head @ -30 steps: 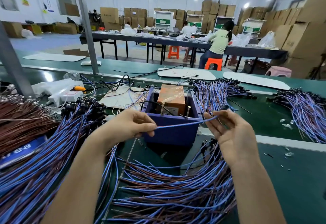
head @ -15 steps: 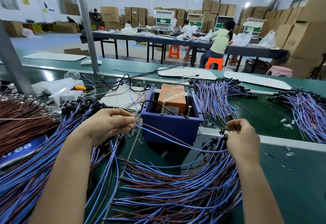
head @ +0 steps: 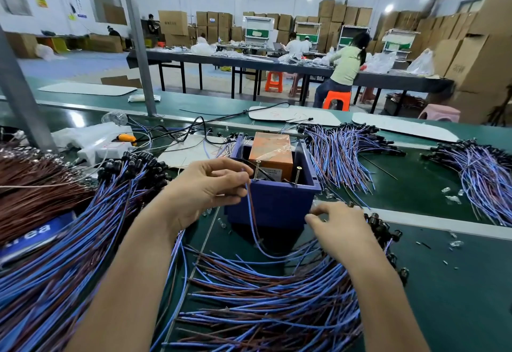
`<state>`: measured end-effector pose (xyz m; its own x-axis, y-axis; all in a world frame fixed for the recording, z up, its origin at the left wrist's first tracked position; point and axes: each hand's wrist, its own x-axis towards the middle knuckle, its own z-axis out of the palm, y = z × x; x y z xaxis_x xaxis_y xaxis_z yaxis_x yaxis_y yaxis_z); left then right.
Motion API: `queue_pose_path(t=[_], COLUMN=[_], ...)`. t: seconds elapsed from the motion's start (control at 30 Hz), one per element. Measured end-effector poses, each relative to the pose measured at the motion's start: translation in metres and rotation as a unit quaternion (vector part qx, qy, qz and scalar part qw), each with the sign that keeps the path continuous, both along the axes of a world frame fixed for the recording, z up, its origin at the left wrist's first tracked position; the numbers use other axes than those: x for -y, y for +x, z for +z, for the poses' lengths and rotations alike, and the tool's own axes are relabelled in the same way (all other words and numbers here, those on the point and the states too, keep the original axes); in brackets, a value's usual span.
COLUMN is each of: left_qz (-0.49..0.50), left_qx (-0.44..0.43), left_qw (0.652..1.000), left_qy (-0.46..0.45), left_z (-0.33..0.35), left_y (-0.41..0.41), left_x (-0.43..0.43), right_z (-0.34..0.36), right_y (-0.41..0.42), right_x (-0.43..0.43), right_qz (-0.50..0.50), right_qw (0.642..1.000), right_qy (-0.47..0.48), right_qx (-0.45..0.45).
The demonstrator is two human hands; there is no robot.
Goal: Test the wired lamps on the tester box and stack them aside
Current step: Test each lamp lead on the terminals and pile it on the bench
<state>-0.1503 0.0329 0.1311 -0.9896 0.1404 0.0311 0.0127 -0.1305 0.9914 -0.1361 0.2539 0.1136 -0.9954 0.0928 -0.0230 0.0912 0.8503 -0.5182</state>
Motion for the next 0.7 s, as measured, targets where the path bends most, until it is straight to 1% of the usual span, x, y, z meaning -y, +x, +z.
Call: queue_pose_path(t=[0.03,0.1,0.17,0.2,0.23,0.37,0.57,0.7], left_qz=[0.008,0.023,0.028,0.031,0.035,0.041,0.053,0.08], left_qx=[-0.01,-0.024,-0.027,-0.027,-0.028,-0.031,-0.056,-0.039], left_qw=[1.0,0.999,0.999,0.999,0.999,0.998,0.996,0.996], left_qy=[-0.025,-0.039,-0.023,-0.012,-0.002,0.024,-0.037,-0.028], left_z=[0.0,-0.002,-0.004,-0.005,-0.005,-0.007,-0.01,-0.013], left_y=[0.0,0.0,-0.001,0.0,0.0,0.0,0.0,-0.002], left_x=[-0.005,-0.017,-0.028,-0.033,-0.037,-0.043,-0.052,-0.052], right_z=[0.001,0.004,0.009,0.009,0.009,0.004,0.001,-0.001], right_y=[0.001,0.003,0.007,0.009,0.009,0.007,0.004,0.002], right_x=[0.002,0.008,0.019,0.025,0.029,0.037,0.034,0.029], right_qz=[0.014,0.057,0.105,0.121,0.128,0.095,0.071,0.047], right_qw=[0.999,0.988,0.96,0.944,0.934,0.924,0.911,0.91], right_qy=[-0.022,-0.123,-0.251,-0.299,-0.327,-0.355,-0.387,-0.39], right_qx=[-0.021,-0.07,-0.073,-0.067,-0.068,-0.108,-0.127,-0.131])
